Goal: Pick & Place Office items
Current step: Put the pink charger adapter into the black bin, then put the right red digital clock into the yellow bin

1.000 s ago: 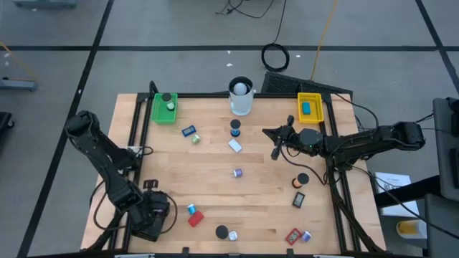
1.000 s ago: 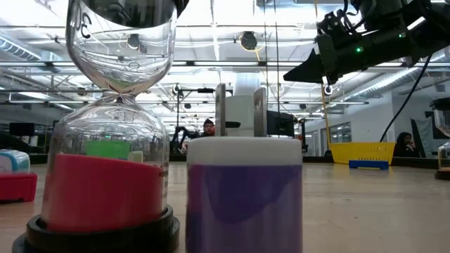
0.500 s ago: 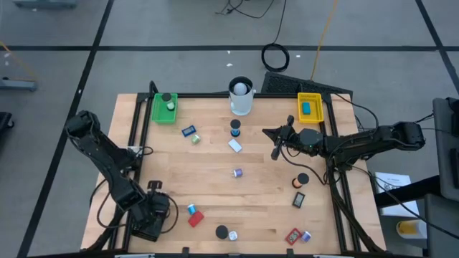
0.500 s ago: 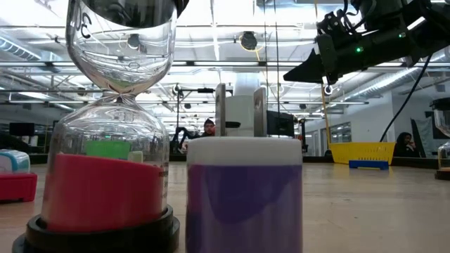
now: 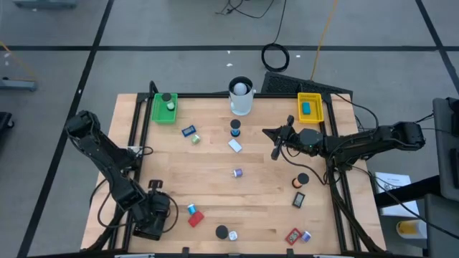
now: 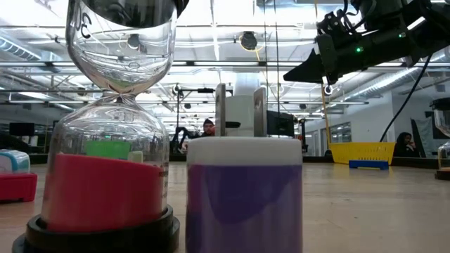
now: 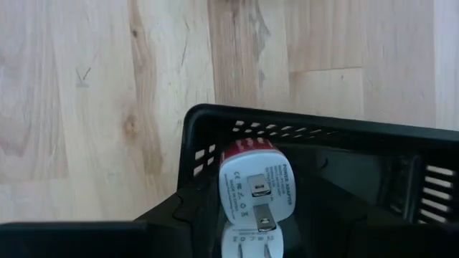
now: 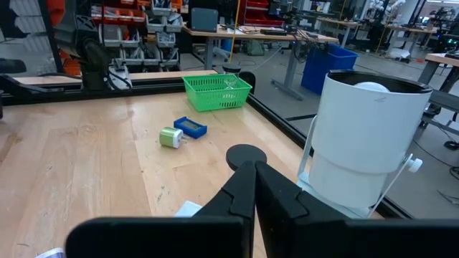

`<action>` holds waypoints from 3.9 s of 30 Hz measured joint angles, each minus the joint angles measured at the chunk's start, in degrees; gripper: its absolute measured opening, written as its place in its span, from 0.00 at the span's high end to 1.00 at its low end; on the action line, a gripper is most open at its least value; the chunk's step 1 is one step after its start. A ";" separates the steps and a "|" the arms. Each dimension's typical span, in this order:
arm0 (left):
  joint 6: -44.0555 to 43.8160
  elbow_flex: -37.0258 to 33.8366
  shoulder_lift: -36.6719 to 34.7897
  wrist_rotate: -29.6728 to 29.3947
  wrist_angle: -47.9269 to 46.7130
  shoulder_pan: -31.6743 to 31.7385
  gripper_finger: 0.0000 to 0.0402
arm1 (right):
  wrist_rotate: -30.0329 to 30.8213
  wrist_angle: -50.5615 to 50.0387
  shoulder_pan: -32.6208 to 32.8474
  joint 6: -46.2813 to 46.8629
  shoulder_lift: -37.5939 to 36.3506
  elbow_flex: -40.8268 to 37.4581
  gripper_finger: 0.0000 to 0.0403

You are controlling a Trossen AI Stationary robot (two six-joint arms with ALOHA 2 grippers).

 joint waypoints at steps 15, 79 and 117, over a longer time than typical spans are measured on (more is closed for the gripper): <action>-0.66 0.00 0.00 -0.13 -0.11 0.00 0.46 | -0.01 0.00 0.00 0.00 0.00 0.00 1.00; 55.32 -26.75 2.40 -4.50 92.05 48.95 0.99 | -0.36 -82.83 33.26 31.96 21.11 41.22 0.86; 56.46 -26.71 2.38 -4.55 85.41 48.94 0.94 | -18.39 -87.73 57.61 47.71 48.73 58.82 0.26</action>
